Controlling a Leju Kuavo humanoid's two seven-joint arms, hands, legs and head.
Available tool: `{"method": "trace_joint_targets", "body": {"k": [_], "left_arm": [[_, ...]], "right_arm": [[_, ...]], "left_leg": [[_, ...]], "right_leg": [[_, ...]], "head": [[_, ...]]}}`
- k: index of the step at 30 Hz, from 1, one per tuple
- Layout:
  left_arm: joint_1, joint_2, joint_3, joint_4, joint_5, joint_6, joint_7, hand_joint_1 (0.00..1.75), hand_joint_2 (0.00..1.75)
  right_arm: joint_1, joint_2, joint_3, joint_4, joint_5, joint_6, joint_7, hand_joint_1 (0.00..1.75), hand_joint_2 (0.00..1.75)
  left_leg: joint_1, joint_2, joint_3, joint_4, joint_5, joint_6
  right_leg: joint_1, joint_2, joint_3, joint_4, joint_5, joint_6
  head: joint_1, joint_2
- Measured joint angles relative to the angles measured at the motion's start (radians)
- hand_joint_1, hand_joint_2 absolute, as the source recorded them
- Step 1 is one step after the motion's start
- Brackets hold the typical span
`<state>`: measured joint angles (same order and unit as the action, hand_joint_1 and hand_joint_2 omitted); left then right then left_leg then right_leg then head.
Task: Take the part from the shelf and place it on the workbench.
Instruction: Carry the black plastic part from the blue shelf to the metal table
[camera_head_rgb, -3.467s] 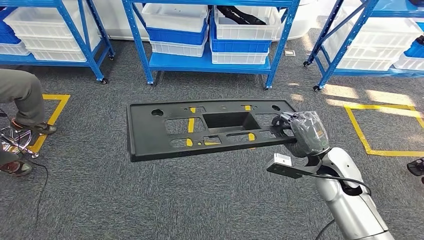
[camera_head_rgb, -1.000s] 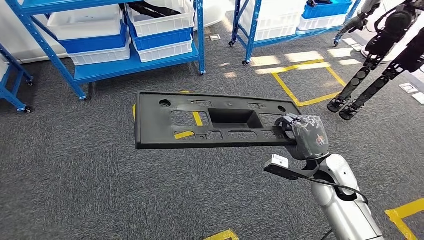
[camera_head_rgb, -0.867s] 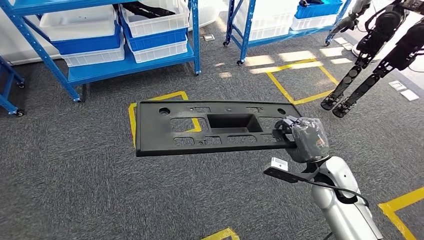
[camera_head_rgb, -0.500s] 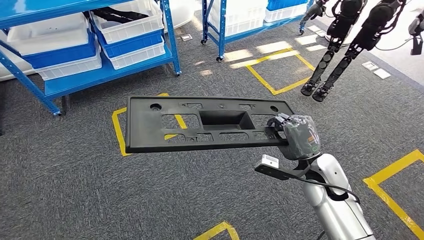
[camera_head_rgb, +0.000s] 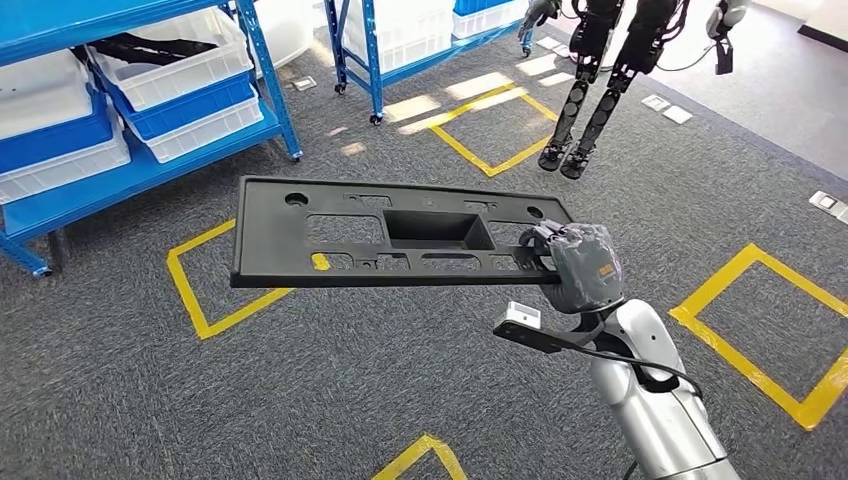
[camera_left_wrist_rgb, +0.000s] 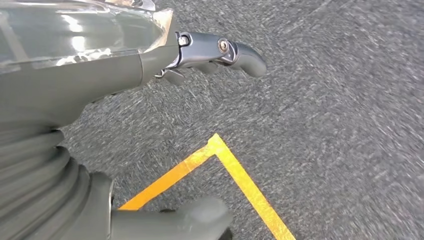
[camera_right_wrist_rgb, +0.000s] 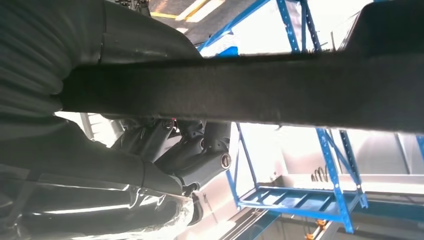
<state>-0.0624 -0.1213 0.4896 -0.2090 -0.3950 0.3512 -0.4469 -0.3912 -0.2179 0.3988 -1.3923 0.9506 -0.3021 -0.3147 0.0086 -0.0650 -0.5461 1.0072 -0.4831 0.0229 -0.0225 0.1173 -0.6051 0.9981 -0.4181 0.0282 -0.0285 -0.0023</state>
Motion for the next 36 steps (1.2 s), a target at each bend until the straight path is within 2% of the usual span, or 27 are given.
{"method": "trace_joint_targets", "body": {"k": [1,3,5,7,8,9,10,11,12,13,14,16,17,18,20,21,22,23,24,25,27,29,31,32,34,35,36], "left_arm": [[0.0,-0.002,0.0,0.0,-0.002,-0.001,0.0,0.0,1.75],[0.001,-0.005,0.001,0.0,-0.008,-0.002,-0.001,0.0,1.75],[0.006,-0.006,0.001,0.0,-0.013,-0.003,-0.002,0.0,1.75],[0.01,-0.006,0.001,0.0,-0.02,-0.004,-0.004,0.0,1.75],[0.011,-0.006,0.001,0.0,-0.025,-0.005,-0.005,0.0,1.75],[0.011,-0.006,0.001,0.0,-0.03,-0.006,-0.005,0.0,1.75],[0.01,-0.006,0.001,0.0,-0.034,-0.008,-0.005,0.0,1.75],[0.009,-0.006,0.001,0.0,-0.038,-0.01,-0.005,0.0,1.75],[0.009,-0.005,0.001,0.0,-0.041,-0.012,-0.005,0.0,1.75],[0.009,-0.004,0.0,0.0,-0.045,-0.014,-0.006,0.0,1.75],[0.008,-0.002,0.0,0.0,-0.048,-0.014,-0.006,0.0,1.75],[0.005,-0.001,0.0,0.0,-0.052,-0.015,-0.006,0.0,1.75],[0.003,-0.001,0.0,0.0,-0.053,-0.016,-0.007,0.0,1.75],[0.001,0.0,0.0,0.0,-0.054,-0.018,-0.007,0.0,1.75],[-0.001,0.0,-0.002,0.0,-0.064,-0.027,-0.007,0.0,1.75],[-0.001,0.0,-0.005,0.0,-0.073,-0.032,-0.005,0.0,1.75],[-0.001,0.0,-0.009,0.0,-0.082,-0.037,-0.001,0.0,1.75],[-0.002,0.0,-0.013,0.0,-0.092,-0.041,0.005,0.0,1.75],[-0.003,0.0,-0.018,0.0,-0.1,-0.045,0.012,0.0,1.75],[-0.005,0.0,-0.023,0.0,-0.108,-0.05,0.02,0.0,1.75],[-0.009,0.002,-0.031,0.0,-0.119,-0.056,0.035,0.0,1.75],[-0.015,0.003,-0.038,0.0,-0.126,-0.063,0.045,0.0,1.75],[-0.028,0.002,-0.043,-0.001,-0.13,-0.07,0.052,0.0,1.75],[-0.035,0.001,-0.046,-0.001,-0.133,-0.073,0.054,0.0,1.75],[-0.047,-0.002,-0.051,-0.003,-0.137,-0.079,0.055,0.0,1.75],[-0.05,-0.002,-0.053,-0.003,-0.139,-0.082,0.055,0.0,1.75],[-0.052,-0.002,-0.054,-0.003,-0.14,-0.086,0.053,0.0,1.75]], "right_arm": [[0.008,-0.003,-0.002,0.0,-0.001,-0.007,-0.001,1.75,1.75],[0.027,-0.012,-0.006,-0.002,-0.001,-0.022,-0.006,1.75,1.75],[0.043,-0.019,-0.008,-0.003,0.0,-0.033,-0.009,1.75,1.75],[0.061,-0.025,-0.012,-0.003,0.0,-0.039,-0.01,1.75,1.75],[0.071,-0.031,-0.017,-0.003,-0.001,-0.042,-0.009,1.75,1.75],[0.08,-0.039,-0.022,-0.005,-0.002,-0.044,-0.009,1.75,1.75],[0.087,-0.048,-0.029,-0.007,-0.004,-0.047,-0.008,1.75,1.75],[0.093,-0.056,-0.036,-0.012,-0.006,-0.051,-0.008,1.75,1.75],[0.101,-0.064,-0.042,-0.018,-0.009,-0.056,-0.007,1.75,1.75],[0.112,-0.07,-0.05,-0.027,-0.012,-0.063,-0.006,1.75,1.75],[0.123,-0.076,-0.056,-0.036,-0.015,-0.069,-0.005,1.75,1.75],[0.15,-0.085,-0.068,-0.051,-0.018,-0.078,-0.004,1.75,1.75],[0.161,-0.088,-0.072,-0.057,-0.018,-0.08,-0.003,1.75,1.75],[0.17,-0.09,-0.075,-0.064,-0.016,-0.081,-0.002,1.75,1.75],[0.193,-0.091,-0.082,-0.083,-0.003,-0.09,0.003,1.75,1.75],[0.21,-0.09,-0.088,-0.096,0.008,-0.097,0.008,1.75,1.75],[0.232,-0.089,-0.095,-0.109,0.019,-0.104,0.014,1.75,1.75],[0.255,-0.087,-0.104,-0.124,0.03,-0.109,0.021,1.75,1.75],[0.278,-0.087,-0.113,-0.14,0.039,-0.112,0.026,1.75,1.75],[0.298,-0.087,-0.122,-0.156,0.048,-0.112,0.03,1.75,1.75],[0.322,-0.09,-0.14,-0.189,0.064,-0.108,0.038,1.75,1.75],[0.325,-0.094,-0.151,-0.211,0.07,-0.095,0.045,1.75,1.75],[0.321,-0.098,-0.162,-0.226,0.072,-0.082,0.052,1.75,1.75],[0.32,-0.101,-0.168,-0.231,0.075,-0.078,0.054,1.75,1.75],[0.313,-0.107,-0.175,-0.239,0.09,-0.074,0.059,1.75,1.75],[0.308,-0.107,-0.175,-0.242,0.101,-0.074,0.063,1.75,1.75],[0.304,-0.106,-0.174,-0.243,0.114,-0.073,0.068,1.75,1.75]], "left_leg": [[0.0,0.012,0.003,-0.007,0.006,0.009],[0.001,0.036,0.007,-0.026,0.021,0.027],[0.001,0.066,0.005,-0.033,0.027,0.034],[0.0,0.098,0.0,-0.033,0.028,0.035],[0.0,0.113,-0.001,-0.032,0.027,0.034],[0.0,0.126,-0.001,-0.031,0.026,0.032],[0.0,0.139,-0.001,-0.029,0.024,0.029],[-0.001,0.151,-0.001,-0.025,0.02,0.023],[-0.005,0.161,0.0,-0.02,0.015,0.017],[-0.009,0.172,0.001,-0.016,0.01,0.011],[-0.012,0.182,0.003,-0.013,0.006,0.006],[-0.01,0.196,0.008,-0.011,-0.001,-0.002],[-0.005,0.182,0.007,-0.002,-0.012,-0.007],[-0.001,0.155,-0.002,0.021,-0.032,-0.012],[0.004,0.092,-0.047,0.13,-0.099,-0.018],[0.004,0.076,-0.079,0.201,-0.133,-0.018],[0.004,0.07,-0.107,0.258,-0.152,-0.017],[0.004,0.067,-0.121,0.284,-0.152,-0.015],[0.004,0.064,-0.116,0.267,-0.129,-0.01],[0.003,0.056,-0.095,0.219,-0.093,-0.005],[0.005,0.003,-0.036,0.086,-0.023,0.009],[0.004,-0.034,-0.006,0.015,-0.003,0.016],[0.0,-0.015,-0.001,0.001,-0.004,0.019],[-0.001,-0.001,0.001,-0.006,0.002,0.024],[0.0,0.028,0.006,-0.021,0.012,0.034],[-0.001,0.044,0.007,-0.024,0.015,0.036],[-0.003,0.061,0.006,-0.025,0.015,0.038]], "right_leg": [[0.0,0.001,-0.005,0.0,0.003,0.005],[0.003,-0.037,-0.029,0.035,-0.015,0.006],[0.004,-0.088,-0.088,0.152,-0.071,-0.002],[0.002,-0.103,-0.142,0.271,-0.117,0.002],[0.0,-0.106,-0.142,0.28,-0.118,0.01],[-0.002,-0.112,-0.122,0.253,-0.106,0.02],[-0.004,-0.128,-0.08,0.186,-0.084,0.03],[-0.005,-0.156,-0.036,0.11,-0.064,0.036],[-0.003,-0.179,-0.001,0.051,-0.048,0.036],[-0.001,-0.194,0.021,0.012,-0.038,0.032],[0.001,-0.196,0.026,0.002,-0.036,0.025],[-0.001,-0.168,0.025,0.003,-0.032,0.012],[-0.004,-0.155,0.025,0.003,-0.031,0.007],[-0.007,-0.143,0.024,0.003,-0.029,-0.001],[-0.008,-0.119,0.023,0.002,-0.026,-0.011],[-0.006,-0.106,0.022,0.003,-0.026,-0.014],[-0.004,-0.092,0.022,0.003,-0.026,-0.014],[-0.002,-0.078,0.023,0.003,-0.026,-0.014],[-0.001,-0.063,0.024,0.003,-0.026,-0.014],[0.0,-0.049,0.025,0.003,-0.026,-0.014],[0.001,-0.02,0.025,0.004,-0.024,-0.012],[0.0,0.006,0.016,0.005,-0.02,-0.004],[0.0,0.033,0.002,0.001,-0.011,0.01],[0.0,0.026,-0.005,0.005,-0.01,0.015],[0.007,-0.029,-0.035,0.056,-0.035,0.015],[0.008,-0.066,-0.061,0.113,-0.062,0.01],[0.01,-0.087,-0.093,0.182,-0.092,0.008]], "head": [[0.0,0.0],[0.004,0.0],[0.01,0.0],[0.013,0.0],[0.013,0.0],[0.013,0.0],[0.013,0.0],[0.014,0.0],[0.014,0.0],[0.012,0.0],[0.01,0.0],[0.007,0.0],[0.007,0.0],[0.007,0.0],[0.006,0.0],[0.006,0.0],[0.006,0.0],[0.006,0.0],[0.006,0.0],[0.006,0.0],[0.007,0.0],[0.007,0.0],[0.006,0.0],[0.007,0.0],[0.012,0.0],[0.014,0.0],[0.017,0.0]]}}
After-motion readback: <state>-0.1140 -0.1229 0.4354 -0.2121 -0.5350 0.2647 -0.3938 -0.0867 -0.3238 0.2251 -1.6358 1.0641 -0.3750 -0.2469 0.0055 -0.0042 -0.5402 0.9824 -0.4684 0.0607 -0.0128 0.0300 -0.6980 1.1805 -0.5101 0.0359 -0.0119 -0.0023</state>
